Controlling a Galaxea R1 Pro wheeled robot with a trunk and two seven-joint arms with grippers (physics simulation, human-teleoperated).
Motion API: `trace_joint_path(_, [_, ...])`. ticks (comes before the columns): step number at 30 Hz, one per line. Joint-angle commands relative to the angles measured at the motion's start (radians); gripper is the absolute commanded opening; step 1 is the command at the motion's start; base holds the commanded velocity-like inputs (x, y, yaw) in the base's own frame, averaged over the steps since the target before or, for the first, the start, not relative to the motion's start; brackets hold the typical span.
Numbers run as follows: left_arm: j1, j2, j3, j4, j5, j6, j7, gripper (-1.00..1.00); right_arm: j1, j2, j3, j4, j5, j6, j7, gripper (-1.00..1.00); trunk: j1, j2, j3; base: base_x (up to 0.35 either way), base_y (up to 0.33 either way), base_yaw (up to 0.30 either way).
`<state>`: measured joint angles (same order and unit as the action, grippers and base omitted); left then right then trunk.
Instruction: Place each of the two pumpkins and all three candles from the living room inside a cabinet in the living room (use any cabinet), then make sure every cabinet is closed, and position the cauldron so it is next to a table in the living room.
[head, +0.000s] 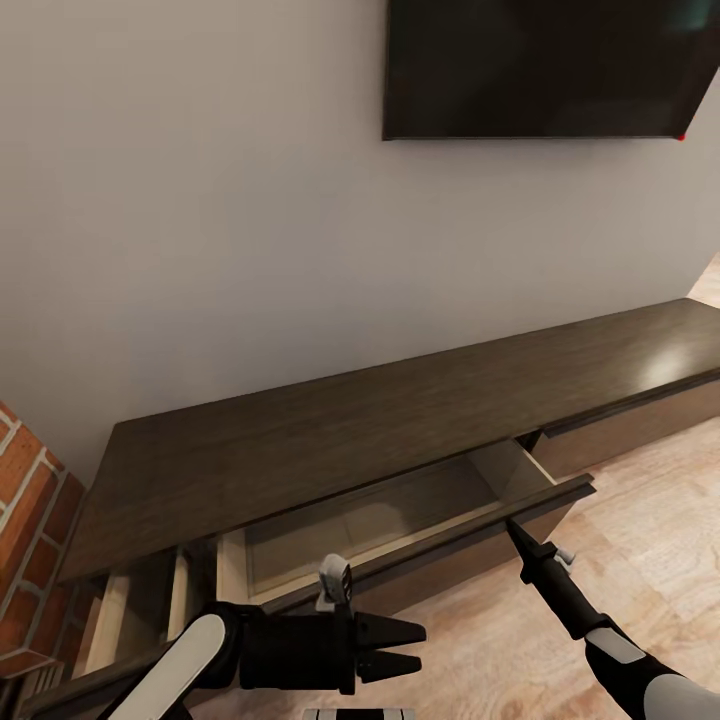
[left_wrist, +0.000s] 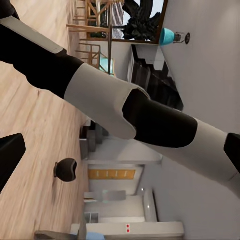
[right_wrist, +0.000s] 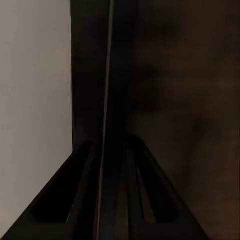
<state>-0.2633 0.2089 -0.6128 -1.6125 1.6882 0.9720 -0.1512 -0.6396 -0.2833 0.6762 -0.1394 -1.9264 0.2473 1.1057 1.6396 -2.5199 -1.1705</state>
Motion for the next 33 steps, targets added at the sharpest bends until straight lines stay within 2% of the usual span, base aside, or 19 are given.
trace_joint_path(1, [-0.001,-0.002,-0.001,0.000,-0.008,0.000,-0.010,1.00,-0.001,-0.001,0.012,-0.005,-0.011,0.016,0.009,-1.00,0.000,0.000,-0.001,-0.005,0.000,0.000])
trace_joint_path(20, [-0.001,-0.006,-0.001,0.000,-0.008,-0.001,-0.010,1.00,-0.002,-0.006,-0.016,-0.040,-0.010,-0.029,-0.055,-1.00,0.000,0.000,-0.001,-0.073,0.000,0.000])
trace_joint_path(21, [-0.001,-0.006,-0.001,0.000,-0.009,-0.001,-0.010,1.00,-0.002,-0.006,0.028,-0.040,-0.011,0.015,0.022,-1.00,0.000,0.000,-0.001,-0.028,0.000,0.000])
trace_joint_path(33, [-0.001,-0.006,-0.001,0.000,-0.008,-0.001,-0.010,1.00,-0.002,-0.007,0.028,-0.040,-0.011,0.015,0.022,-1.00,0.000,0.000,-0.001,-0.042,0.000,0.000])
